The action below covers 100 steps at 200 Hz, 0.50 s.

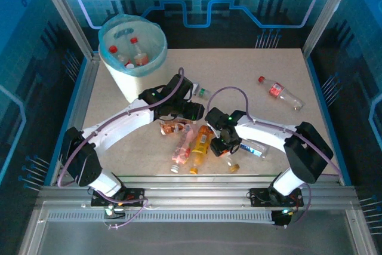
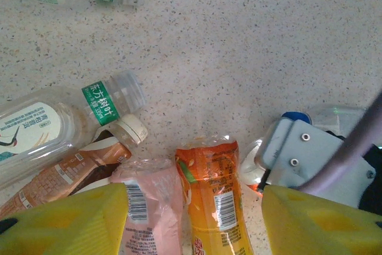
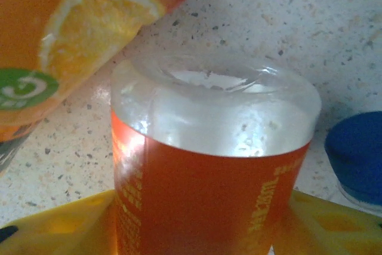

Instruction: Put the plastic bottles in the bin

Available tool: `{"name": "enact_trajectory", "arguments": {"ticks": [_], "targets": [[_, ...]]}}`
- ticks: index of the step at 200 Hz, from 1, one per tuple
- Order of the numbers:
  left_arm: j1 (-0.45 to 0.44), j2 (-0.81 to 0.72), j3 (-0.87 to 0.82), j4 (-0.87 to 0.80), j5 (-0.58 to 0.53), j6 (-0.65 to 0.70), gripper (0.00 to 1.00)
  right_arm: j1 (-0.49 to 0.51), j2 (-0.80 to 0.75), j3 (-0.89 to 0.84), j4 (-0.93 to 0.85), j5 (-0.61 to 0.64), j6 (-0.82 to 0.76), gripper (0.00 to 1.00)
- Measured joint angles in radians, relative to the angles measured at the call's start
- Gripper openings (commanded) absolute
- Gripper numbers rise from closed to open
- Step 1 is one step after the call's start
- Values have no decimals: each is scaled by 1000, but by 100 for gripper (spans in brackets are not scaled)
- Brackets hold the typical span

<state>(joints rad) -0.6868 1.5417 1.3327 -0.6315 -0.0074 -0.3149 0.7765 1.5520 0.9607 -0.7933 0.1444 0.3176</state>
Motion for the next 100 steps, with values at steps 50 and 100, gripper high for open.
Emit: {"name": "enact_trajectory", "arguments": {"ticks": [50, 100], "targets": [[0, -84, 46, 16, 72, -1, 75, 4, -259, 17, -64, 27, 16, 57], [-4, -141, 67, 131, 288, -42, 88, 4, -505, 81, -11, 31, -8, 57]]}}
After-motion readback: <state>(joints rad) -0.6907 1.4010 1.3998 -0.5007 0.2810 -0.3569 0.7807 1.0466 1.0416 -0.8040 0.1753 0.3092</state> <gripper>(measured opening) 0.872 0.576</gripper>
